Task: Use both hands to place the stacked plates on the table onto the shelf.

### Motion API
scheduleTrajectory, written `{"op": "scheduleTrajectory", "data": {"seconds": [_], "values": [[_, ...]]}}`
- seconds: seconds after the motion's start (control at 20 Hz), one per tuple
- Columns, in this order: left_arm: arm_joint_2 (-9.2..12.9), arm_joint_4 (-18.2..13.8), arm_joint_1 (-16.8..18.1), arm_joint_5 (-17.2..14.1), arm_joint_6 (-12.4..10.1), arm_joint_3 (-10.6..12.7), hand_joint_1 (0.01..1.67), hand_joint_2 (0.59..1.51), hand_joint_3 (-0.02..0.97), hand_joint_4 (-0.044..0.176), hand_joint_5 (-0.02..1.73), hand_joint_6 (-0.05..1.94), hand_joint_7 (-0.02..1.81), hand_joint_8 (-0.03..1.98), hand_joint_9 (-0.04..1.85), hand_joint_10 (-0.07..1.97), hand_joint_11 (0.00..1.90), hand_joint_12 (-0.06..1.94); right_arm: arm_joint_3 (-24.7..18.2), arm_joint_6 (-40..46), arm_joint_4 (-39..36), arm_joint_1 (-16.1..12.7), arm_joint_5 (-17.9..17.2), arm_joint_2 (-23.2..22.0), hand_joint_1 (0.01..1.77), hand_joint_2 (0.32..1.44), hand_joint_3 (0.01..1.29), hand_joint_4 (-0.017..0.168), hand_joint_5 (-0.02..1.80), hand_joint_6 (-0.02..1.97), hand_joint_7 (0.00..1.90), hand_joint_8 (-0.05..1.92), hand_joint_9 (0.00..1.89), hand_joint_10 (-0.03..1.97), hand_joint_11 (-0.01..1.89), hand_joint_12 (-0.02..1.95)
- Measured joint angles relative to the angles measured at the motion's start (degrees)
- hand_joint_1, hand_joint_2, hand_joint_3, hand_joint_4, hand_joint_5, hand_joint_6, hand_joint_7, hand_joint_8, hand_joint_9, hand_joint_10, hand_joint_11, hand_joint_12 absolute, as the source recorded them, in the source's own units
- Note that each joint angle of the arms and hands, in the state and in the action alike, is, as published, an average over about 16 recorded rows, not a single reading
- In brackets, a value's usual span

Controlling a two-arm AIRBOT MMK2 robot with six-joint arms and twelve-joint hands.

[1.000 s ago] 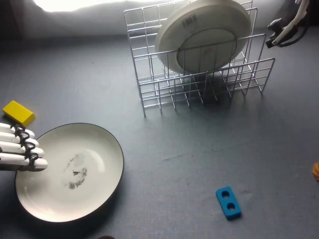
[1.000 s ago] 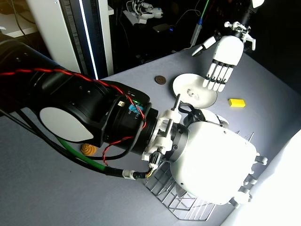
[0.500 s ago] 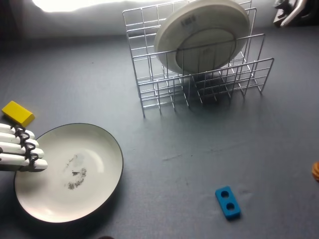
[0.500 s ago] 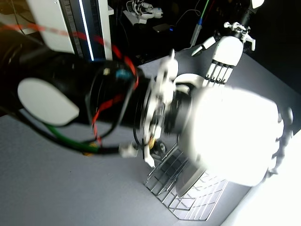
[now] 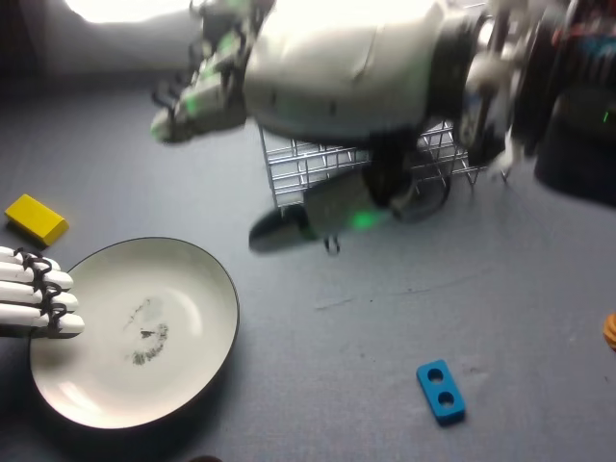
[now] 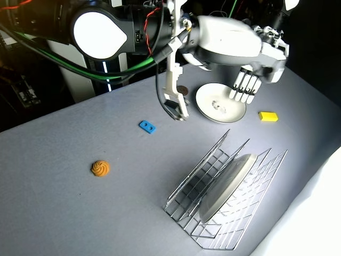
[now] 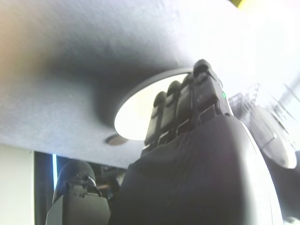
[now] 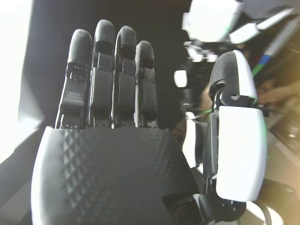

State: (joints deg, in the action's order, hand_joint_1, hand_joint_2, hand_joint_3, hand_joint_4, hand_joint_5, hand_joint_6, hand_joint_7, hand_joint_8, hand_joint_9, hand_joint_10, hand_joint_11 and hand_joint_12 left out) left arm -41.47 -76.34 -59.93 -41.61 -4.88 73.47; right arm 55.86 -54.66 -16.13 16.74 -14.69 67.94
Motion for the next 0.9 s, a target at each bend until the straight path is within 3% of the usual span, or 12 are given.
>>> {"op": "scheduleTrajectory", "data": {"seconds": [0.35,0.65,0.9], "values": [[-0.3,0.8,-2.4,0.4,0.0,0.1,0.02,1.015,0.008,0.000,0.02,0.01,0.02,-0.01,-0.02,-0.03,0.02,-0.02,-2.7,-8.3,1.8,4.5,4.6,3.6,0.88,0.96,0.01,0.003,0.23,0.04,0.27,0.02,0.27,0.01,0.04,0.53],[-0.7,1.3,-3.9,0.7,0.0,0.1,0.02,1.009,0.008,-0.002,0.01,0.00,0.01,-0.01,-0.02,-0.03,0.01,-0.01,-0.4,-12.2,2.1,6.6,8.2,8.1,1.10,0.95,0.01,0.003,0.07,0.04,0.07,0.02,0.07,0.01,0.01,0.16],[-0.9,1.5,-4.5,1.0,0.0,0.1,0.02,1.006,0.007,-0.003,0.01,-0.01,0.01,-0.01,-0.02,-0.03,0.01,-0.01,3.1,-13.9,2.2,7.5,9.8,12.8,1.21,0.97,0.01,0.003,0.04,0.04,0.02,0.02,0.01,0.01,0.01,0.02]]}}
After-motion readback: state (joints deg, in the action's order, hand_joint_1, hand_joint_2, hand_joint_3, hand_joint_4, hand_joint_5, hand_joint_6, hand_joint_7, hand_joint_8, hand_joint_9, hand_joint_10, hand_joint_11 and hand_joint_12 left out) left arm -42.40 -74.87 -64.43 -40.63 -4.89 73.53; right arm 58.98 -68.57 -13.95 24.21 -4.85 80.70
